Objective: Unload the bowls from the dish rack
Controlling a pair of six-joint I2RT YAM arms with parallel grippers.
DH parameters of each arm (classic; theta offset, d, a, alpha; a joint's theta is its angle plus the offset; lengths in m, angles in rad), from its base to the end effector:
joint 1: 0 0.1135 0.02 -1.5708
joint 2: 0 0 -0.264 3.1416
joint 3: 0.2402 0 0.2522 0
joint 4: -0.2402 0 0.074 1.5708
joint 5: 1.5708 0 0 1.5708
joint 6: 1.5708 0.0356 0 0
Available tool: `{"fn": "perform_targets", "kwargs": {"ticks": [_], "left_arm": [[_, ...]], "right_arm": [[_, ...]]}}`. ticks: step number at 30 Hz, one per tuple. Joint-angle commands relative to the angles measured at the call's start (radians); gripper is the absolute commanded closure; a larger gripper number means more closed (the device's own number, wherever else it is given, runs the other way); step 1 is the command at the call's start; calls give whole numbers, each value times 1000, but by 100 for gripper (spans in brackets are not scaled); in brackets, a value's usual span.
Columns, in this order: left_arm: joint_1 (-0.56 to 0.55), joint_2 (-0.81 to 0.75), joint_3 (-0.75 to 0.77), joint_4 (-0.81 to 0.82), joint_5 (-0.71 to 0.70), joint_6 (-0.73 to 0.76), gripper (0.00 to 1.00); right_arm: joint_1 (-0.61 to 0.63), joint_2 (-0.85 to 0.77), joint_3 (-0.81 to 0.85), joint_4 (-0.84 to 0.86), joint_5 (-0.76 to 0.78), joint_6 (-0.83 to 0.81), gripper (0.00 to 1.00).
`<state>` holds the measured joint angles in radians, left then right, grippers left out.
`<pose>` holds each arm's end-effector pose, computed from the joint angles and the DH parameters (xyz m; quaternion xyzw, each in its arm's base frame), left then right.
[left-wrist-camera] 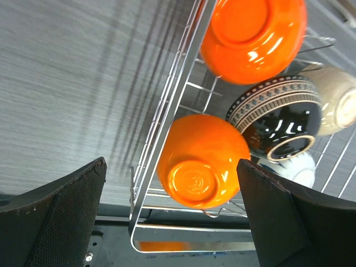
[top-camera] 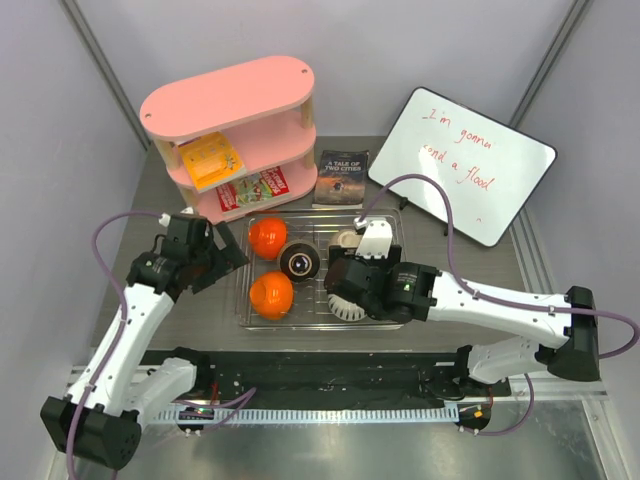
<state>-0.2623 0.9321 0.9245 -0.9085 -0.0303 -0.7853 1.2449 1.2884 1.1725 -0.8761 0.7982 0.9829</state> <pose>0.1691 -0.0443 0.2967 -0.2495 0.9133 -0.1484 0.2856 0.1044 0.2294 0.3156 -0.0054 0.8900 0.0717 0.4502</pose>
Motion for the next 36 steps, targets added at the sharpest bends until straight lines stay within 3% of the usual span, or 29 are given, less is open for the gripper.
{"fn": "perform_targets", "kwargs": {"ticks": [1, 6, 12, 18, 22, 25, 29, 36], "left_arm": [[-6, -78, 25, 50, -37, 4, 0], [-6, -159, 11, 79, -36, -5, 0], [-9, -145, 40, 51, 7, 8, 0], [-9, -70, 137, 45, 4, 21, 0], [-32, 22, 227, 36, 84, -29, 0], [-86, 78, 296, 46, 55, -48, 0], [-198, 157, 390, -84, -89, -32, 0], [-357, 74, 133, 128, -145, -75, 0]], "right_arm": [[-2, 20, 36, 41, 24, 22, 0], [24, 55, 76, 63, -24, -6, 0], [56, 72, 124, 48, -27, -1, 0], [30, 133, 395, 10, -1, -231, 0], [-42, 192, 593, -87, -14, -247, 0], [-52, 195, 572, -69, -60, -210, 0], [-47, 192, 455, -58, -122, -156, 0], [-45, 109, 187, 129, -125, -130, 0]]}}
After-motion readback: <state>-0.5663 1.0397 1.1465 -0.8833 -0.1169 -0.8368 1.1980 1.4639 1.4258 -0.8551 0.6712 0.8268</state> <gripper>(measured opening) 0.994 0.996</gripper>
